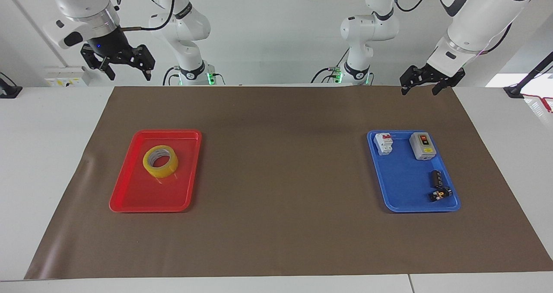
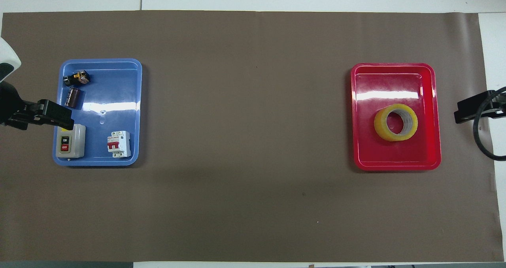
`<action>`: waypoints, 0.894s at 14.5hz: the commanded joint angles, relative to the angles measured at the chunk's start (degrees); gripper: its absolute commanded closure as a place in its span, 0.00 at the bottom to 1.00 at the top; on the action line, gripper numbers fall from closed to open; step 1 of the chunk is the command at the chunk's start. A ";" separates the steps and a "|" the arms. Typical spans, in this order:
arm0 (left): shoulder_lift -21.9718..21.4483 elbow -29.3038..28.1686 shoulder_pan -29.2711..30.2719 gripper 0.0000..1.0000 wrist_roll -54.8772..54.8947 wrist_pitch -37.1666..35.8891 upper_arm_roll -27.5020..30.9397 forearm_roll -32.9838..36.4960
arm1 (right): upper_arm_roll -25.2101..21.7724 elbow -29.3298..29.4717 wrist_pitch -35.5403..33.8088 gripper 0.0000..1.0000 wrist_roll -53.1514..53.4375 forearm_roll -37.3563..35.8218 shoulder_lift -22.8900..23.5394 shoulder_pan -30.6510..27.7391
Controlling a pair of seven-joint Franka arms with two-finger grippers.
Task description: Place and move tape with both arms
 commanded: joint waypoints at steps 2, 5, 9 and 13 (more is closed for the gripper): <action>-1.33 -0.98 0.30 0.00 0.61 0.60 0.15 -0.58 | 0.33 -0.96 2.30 0.00 -0.68 -0.51 -0.14 -0.76; -1.33 -0.98 0.30 0.00 0.61 0.61 0.15 -0.58 | 0.42 -1.59 4.51 0.00 -1.12 -0.51 -0.32 -0.68; -1.33 -0.98 0.30 0.00 0.61 0.60 0.15 -0.58 | 0.33 -1.50 4.25 0.00 -1.03 -0.42 -0.24 -0.85; -1.33 -0.98 0.30 0.00 0.61 0.60 0.15 -0.58 | 0.24 -1.24 4.25 0.00 -1.21 -0.16 -0.23 -1.12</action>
